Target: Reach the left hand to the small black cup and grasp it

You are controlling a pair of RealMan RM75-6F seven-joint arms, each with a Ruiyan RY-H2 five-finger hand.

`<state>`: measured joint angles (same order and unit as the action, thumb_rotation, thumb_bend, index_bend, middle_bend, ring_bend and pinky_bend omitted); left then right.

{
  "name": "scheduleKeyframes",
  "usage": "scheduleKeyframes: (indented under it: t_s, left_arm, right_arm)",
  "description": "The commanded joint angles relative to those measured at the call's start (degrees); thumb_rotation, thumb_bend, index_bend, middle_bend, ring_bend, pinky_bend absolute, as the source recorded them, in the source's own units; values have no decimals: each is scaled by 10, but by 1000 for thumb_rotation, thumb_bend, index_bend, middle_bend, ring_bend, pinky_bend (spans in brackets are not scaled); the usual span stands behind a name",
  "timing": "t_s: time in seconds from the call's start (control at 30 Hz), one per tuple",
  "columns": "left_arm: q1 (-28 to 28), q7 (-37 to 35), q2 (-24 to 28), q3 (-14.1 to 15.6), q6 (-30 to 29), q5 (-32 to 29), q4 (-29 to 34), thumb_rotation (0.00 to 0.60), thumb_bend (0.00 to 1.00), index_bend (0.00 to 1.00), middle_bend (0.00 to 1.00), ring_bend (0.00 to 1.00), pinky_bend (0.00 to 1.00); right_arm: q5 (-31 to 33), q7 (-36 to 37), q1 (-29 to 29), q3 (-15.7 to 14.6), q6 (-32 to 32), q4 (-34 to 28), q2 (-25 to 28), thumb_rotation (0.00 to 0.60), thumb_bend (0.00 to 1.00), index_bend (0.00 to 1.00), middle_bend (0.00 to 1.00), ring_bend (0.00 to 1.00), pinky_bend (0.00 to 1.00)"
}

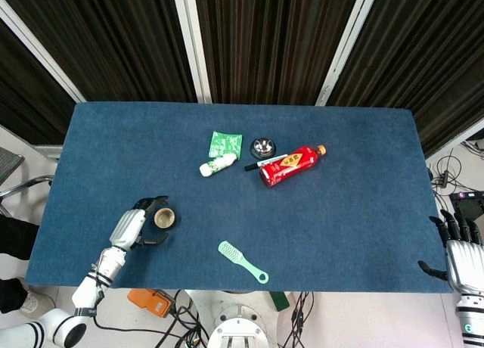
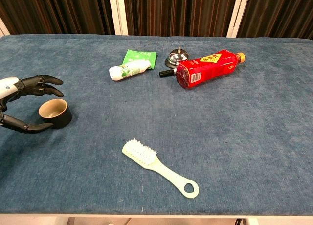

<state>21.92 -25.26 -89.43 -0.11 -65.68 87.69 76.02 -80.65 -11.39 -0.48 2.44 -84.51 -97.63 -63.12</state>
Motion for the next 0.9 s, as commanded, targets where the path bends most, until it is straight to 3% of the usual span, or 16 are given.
scheduleKeyframes:
  t_s: [0.03,0.43,0.7,0.9]
  left_arm:
    - [0,-4,-5,1,-1,-2,-7,600,228,160,245,153,122]
    - [-3,-31,-29,1,0,-13,-55,600,262,189,294,177,140]
    - [-7,-36,-44,-1,-16,-12,-73,600,317,388,387,226,176]
    - [-9,-39,-48,-5,-29,-10,-71,600,345,455,434,252,197]
  right_arm:
    - [0,0,0,0,0,0,0,600,203,240,138,109,106]
    - [2,-3,1,0,2,-1,0,600,203,240,138,108,106]
    - [3,-2,1,0,1,-1,0,600,203,240,138,109,106]
    - [3,0,1,0,1,-1,1,600,203,240,139,109,106]
